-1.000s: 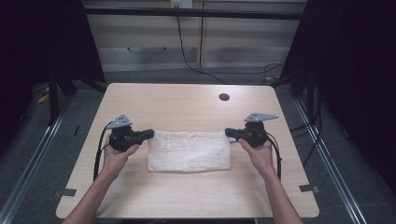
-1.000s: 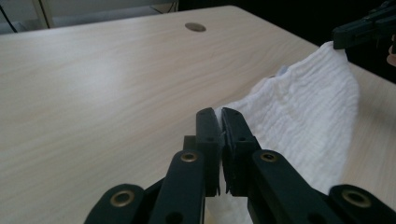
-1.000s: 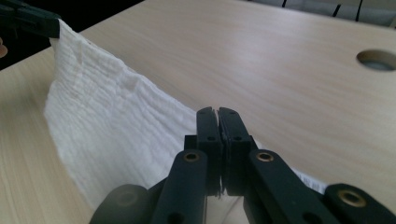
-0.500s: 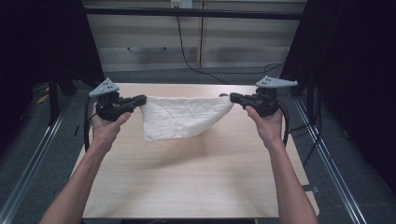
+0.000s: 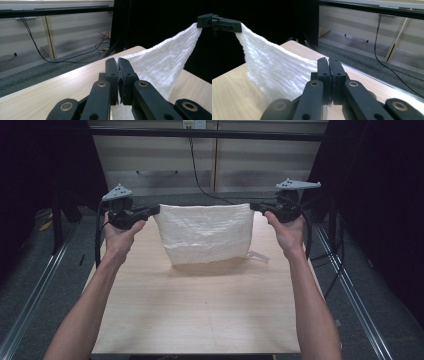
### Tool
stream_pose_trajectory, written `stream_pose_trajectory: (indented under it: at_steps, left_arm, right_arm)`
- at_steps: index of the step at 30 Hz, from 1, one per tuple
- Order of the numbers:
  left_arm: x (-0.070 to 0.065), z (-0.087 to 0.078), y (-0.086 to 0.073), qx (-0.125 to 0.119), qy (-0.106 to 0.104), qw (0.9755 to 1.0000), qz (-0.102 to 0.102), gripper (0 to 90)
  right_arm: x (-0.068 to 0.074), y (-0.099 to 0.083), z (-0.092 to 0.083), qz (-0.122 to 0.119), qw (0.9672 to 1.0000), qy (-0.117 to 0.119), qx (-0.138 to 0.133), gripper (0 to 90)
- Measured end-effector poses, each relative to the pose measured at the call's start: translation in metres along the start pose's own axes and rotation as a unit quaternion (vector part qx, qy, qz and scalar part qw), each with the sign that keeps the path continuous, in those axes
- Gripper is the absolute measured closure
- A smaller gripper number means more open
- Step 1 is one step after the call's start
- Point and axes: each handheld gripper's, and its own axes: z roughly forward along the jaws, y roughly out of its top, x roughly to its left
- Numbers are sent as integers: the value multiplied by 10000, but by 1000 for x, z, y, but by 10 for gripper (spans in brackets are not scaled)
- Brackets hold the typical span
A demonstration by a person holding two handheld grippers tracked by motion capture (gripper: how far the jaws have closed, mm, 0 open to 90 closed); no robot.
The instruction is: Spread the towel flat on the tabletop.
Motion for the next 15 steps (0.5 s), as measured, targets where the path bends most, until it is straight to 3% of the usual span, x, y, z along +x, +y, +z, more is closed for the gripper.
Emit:
stream_pose_trajectory:
  at_steps: [3, 6, 8, 15]
  left_arm:
    - [-3, 1, 2, -78, -128, 9999, -18, 873]
    - [-7, -2, -3, -53, -179, 9997, 126, 873]
    - [-8, -5, -8, -65, -223, 9997, 54, 873]
    - [-16, -13, -35, 36, -371, 9993, 79, 873]
  right_arm:
    - [-3, 3, 4, 50, 10000, -19, -35, 886]
    - [1, -4, 3, -8, 10000, 70, -38, 887]
    - [5, -12, 1, -42, 9999, 101, 15, 887]
    - [18, -49, -9, -37, 9995, 284, 141, 887]
